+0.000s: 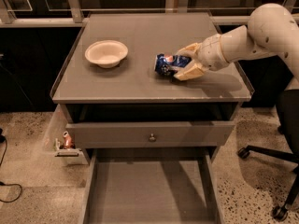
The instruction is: Pick pepsi can from middle drawer and place on counter
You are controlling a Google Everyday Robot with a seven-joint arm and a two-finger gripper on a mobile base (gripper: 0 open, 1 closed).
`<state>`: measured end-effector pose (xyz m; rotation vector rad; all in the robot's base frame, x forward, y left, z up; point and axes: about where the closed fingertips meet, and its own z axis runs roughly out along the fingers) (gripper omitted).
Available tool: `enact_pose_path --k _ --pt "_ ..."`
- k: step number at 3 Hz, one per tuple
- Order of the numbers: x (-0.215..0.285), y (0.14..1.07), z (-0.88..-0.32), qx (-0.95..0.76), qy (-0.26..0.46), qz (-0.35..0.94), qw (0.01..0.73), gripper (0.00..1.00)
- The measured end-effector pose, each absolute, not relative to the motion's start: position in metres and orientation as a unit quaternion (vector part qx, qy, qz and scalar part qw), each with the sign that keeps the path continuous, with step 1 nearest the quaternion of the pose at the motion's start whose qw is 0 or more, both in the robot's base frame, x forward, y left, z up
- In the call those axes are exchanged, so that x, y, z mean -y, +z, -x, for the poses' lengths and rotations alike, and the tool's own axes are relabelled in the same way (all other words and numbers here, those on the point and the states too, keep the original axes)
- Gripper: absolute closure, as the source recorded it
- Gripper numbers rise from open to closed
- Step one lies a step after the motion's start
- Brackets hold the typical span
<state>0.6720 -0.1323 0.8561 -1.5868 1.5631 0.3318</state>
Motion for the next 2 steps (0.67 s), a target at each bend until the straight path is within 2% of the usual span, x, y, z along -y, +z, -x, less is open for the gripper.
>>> enact_pose_path --k 1,2 --pt "0.1307 0.8482 -0.6767 -0.633 0.137 0.632 0.426 0.95" --pt "0.1306 0.8481 -0.6767 -0.633 0.137 0.632 0.426 0.7"
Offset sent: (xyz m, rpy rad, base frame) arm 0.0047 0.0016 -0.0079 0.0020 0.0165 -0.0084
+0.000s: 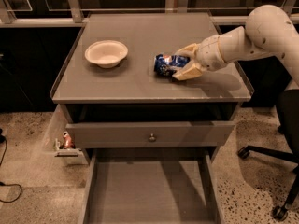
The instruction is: Pick pepsi can from middle drawer and place on counter
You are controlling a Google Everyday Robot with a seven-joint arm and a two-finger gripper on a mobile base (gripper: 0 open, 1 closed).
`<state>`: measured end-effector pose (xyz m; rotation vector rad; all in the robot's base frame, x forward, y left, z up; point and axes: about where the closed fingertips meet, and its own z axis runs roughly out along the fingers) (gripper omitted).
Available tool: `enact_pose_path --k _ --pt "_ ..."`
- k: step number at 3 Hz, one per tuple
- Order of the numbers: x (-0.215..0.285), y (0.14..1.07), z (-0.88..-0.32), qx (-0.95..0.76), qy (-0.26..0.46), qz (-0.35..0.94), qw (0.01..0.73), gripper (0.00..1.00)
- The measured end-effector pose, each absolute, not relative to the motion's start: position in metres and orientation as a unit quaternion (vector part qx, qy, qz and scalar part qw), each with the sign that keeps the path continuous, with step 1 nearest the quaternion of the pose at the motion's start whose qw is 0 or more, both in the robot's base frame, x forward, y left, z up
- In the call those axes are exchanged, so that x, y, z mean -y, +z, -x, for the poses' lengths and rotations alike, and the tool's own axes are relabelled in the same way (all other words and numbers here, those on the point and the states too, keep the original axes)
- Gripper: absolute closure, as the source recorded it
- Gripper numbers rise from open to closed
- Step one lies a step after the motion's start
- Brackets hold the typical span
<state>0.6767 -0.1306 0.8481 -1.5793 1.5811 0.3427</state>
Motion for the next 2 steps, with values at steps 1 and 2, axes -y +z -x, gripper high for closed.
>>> enact_pose_path --k 1,2 --pt "0.1306 0.8481 -0.6767 -0.633 0.137 0.632 0.426 0.47" --pt "0.1306 0.8481 -0.6767 -0.633 0.137 0.632 0.426 0.24"
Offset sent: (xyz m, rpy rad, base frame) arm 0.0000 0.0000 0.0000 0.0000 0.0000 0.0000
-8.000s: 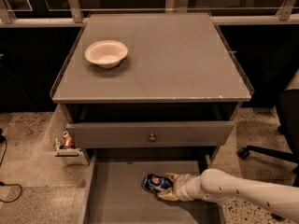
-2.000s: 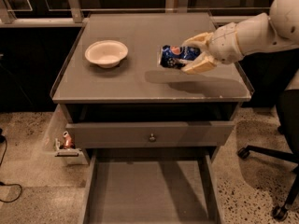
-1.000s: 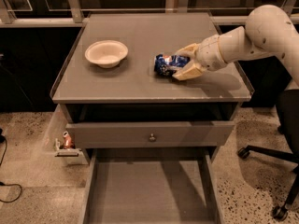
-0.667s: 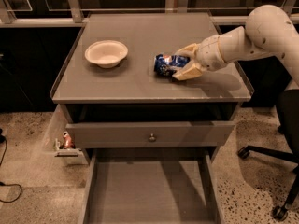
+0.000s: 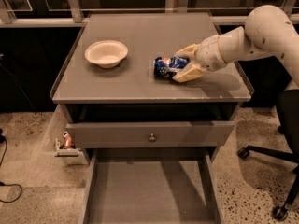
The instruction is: Pick pepsi can from middle drawer and place on counter
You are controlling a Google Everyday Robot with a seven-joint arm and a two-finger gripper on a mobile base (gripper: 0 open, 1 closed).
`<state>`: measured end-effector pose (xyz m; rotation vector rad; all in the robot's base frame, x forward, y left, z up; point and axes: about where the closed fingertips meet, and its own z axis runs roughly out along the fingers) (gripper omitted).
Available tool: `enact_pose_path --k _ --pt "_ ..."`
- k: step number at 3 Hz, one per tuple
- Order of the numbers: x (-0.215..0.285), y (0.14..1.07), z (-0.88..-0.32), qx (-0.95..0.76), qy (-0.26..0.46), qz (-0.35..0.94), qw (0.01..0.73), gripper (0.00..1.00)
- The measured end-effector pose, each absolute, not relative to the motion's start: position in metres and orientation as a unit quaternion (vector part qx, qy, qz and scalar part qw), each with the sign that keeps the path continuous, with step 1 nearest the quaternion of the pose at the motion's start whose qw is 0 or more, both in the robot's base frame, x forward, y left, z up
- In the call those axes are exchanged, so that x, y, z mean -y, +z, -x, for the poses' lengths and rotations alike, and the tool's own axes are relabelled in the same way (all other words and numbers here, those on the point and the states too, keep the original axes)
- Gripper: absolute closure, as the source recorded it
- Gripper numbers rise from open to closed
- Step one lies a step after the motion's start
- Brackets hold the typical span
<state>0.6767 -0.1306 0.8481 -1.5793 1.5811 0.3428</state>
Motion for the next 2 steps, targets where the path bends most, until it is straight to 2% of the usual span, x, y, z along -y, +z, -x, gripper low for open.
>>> enact_pose_path --k 1,2 --pt "0.1305 0.8481 -0.6767 -0.633 0.137 0.632 0.426 0.02" --pt "0.1305 0.8481 -0.6767 -0.633 0.137 0.632 0.426 0.0"
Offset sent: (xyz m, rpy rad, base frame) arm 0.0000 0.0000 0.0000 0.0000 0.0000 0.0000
